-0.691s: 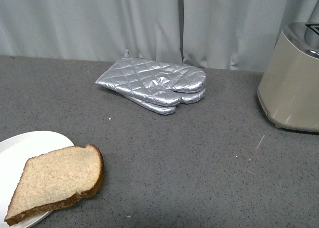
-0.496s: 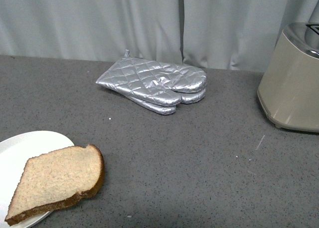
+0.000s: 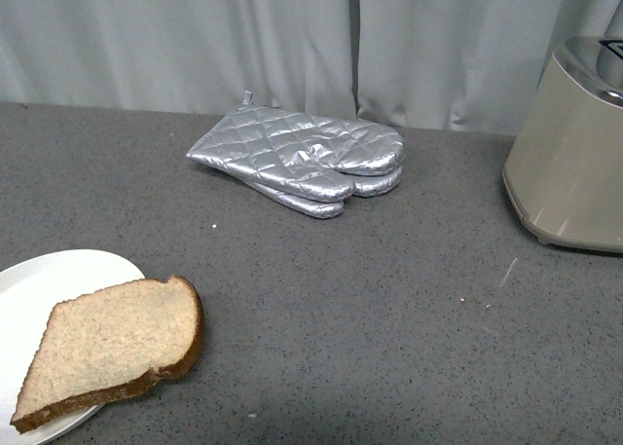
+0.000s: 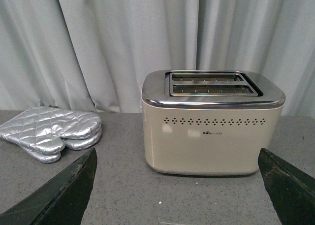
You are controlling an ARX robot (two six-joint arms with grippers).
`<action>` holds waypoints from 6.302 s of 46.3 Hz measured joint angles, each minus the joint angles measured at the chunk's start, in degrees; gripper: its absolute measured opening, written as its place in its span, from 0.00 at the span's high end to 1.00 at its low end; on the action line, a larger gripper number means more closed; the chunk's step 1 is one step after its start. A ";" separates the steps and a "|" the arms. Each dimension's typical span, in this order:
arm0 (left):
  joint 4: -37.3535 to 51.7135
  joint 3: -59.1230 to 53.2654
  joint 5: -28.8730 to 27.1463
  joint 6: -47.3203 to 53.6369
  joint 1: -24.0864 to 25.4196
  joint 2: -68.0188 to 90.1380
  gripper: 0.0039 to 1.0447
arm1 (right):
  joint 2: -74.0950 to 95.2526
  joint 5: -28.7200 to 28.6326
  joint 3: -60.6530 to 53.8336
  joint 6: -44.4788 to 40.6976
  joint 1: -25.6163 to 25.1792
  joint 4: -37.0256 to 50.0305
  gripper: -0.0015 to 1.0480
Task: Put bread into toaster
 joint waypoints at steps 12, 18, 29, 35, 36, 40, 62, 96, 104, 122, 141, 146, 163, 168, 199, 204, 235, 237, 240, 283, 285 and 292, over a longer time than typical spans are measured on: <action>0.00 0.00 0.00 -0.02 0.00 0.00 0.06 | 0.00 0.00 0.00 0.00 0.00 0.00 0.09; 0.00 0.00 0.00 0.00 0.00 0.00 0.06 | 0.00 0.00 0.00 0.00 0.00 0.00 0.09; 0.00 0.00 0.00 0.00 0.00 0.00 0.06 | 0.00 0.00 0.00 0.00 0.00 0.00 0.09; 0.00 0.00 0.00 0.00 0.00 0.00 0.06 | 0.00 0.00 0.00 0.00 0.00 0.00 0.09; 0.00 0.00 0.00 0.00 0.00 0.00 0.06 | 0.00 0.00 0.00 0.00 0.00 0.00 0.09; -3.69 1.25 4.81 -4.02 1.29 1.40 0.06 | 0.00 0.00 0.00 0.00 0.00 0.00 0.09; 24.50 14.16 24.76 -43.56 9.57 55.58 0.06 | 0.00 0.02 0.00 0.00 0.00 0.00 0.09; 11.82 46.90 24.92 6.16 28.81 111.67 0.06 | 0.00 0.00 0.00 0.00 0.00 0.00 0.09; 9.35 47.10 23.96 11.80 29.77 113.22 0.06 | 0.00 0.02 0.00 0.00 0.00 0.00 0.09; 4.50 45.83 24.61 17.07 29.55 113.66 0.06 | 0.00 0.02 0.00 0.00 0.00 0.00 0.09; -1.25 44.74 28.11 21.55 27.58 112.41 0.06 | 0.00 0.02 0.00 0.00 0.00 0.00 0.09; -2.01 44.59 28.02 22.58 27.08 112.30 0.06 | 0.00 0.00 0.00 0.00 0.00 0.00 0.09; -7.87 44.37 27.26 28.76 26.08 111.82 0.06 | 0.00 0.02 0.00 0.00 0.00 0.00 0.09; -8.22 44.02 27.21 29.68 25.62 111.69 0.06 | 0.00 0.02 0.00 0.00 0.00 0.00 0.09; -5.03 41.62 26.75 26.80 24.15 111.89 0.89 | 0.00 0.02 0.00 0.00 0.00 0.00 0.09; -4.35 41.31 27.93 24.63 23.91 111.84 0.97 | 0.00 0.02 0.00 0.00 0.00 0.00 0.09; 8.09 40.17 23.54 -3.52 6.60 106.99 0.97 | 0.00 0.02 0.00 0.00 0.00 0.00 0.09; 9.33 40.15 22.73 -6.21 4.66 106.99 0.97 | 0.00 0.02 0.00 0.00 0.00 0.00 0.09; 11.43 40.15 21.22 -10.34 1.33 106.99 0.97 | 0.00 0.02 0.00 0.00 0.00 0.00 0.09; 20.92 51.12 9.92 -40.59 -29.92 121.87 0.92 | 0.00 0.02 0.00 0.00 0.00 0.00 0.09; 20.87 51.32 10.05 -40.96 -29.92 121.90 0.85 | 0.00 0.02 0.00 0.00 0.00 0.00 0.09; 21.03 51.12 10.01 -41.33 -29.70 121.26 0.67 | 0.00 0.00 0.00 0.00 0.00 0.00 0.09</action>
